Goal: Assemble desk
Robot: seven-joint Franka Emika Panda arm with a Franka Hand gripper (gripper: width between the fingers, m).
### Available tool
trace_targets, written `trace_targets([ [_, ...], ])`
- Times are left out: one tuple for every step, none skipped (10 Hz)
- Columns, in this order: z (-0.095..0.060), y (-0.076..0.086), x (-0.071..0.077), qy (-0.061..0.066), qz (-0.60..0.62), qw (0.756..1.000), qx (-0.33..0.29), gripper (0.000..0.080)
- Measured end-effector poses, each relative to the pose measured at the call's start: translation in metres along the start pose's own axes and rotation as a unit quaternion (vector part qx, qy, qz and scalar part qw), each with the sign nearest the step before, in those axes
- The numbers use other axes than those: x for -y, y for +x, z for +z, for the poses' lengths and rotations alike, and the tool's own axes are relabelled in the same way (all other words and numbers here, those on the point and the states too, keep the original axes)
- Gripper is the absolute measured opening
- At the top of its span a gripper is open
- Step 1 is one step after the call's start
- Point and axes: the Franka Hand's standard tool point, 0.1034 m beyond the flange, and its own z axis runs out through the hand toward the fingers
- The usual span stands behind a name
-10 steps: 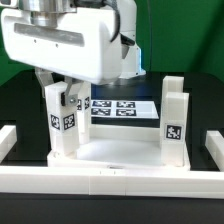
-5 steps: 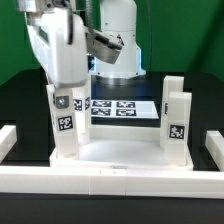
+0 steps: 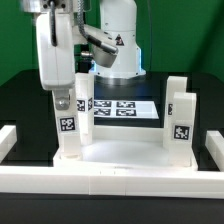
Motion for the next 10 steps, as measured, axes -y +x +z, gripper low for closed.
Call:
trace_targets([
  [0.0002,-0.0015,-0.0003,-0.003,-0.006,1.000,-0.001,0.0497],
  [0.0001,-0.0028,0.0001,-0.003,-0.033,0.999,-0.002,0.0497],
  [-0.0003,-0.0040,0.0007,-0.004,-0.095,0.995,-0.003,0.0616],
  [-0.0006,-0.0052,0.0018,-0.002,-0.148,0.989,-0.003,0.0639],
  [-0.0007,-0.0041,0.0026,0.002,-0.186,0.982,-0.007,0.0639],
  [-0.0006,-0.0036,0.0030,0.003,-0.242,0.970,-0.009,0.0648],
  [-0.0006,-0.0036,0.0042,0.005,-0.282,0.959,-0.013,0.0648],
  [-0.0007,-0.0036,0.0060,0.008,-0.335,0.942,-0.017,0.0649],
  [-0.0006,-0.0047,0.0069,0.008,-0.376,0.926,-0.018,0.0649],
  [-0.0004,-0.0056,0.0076,0.007,-0.433,0.901,-0.021,0.0649],
])
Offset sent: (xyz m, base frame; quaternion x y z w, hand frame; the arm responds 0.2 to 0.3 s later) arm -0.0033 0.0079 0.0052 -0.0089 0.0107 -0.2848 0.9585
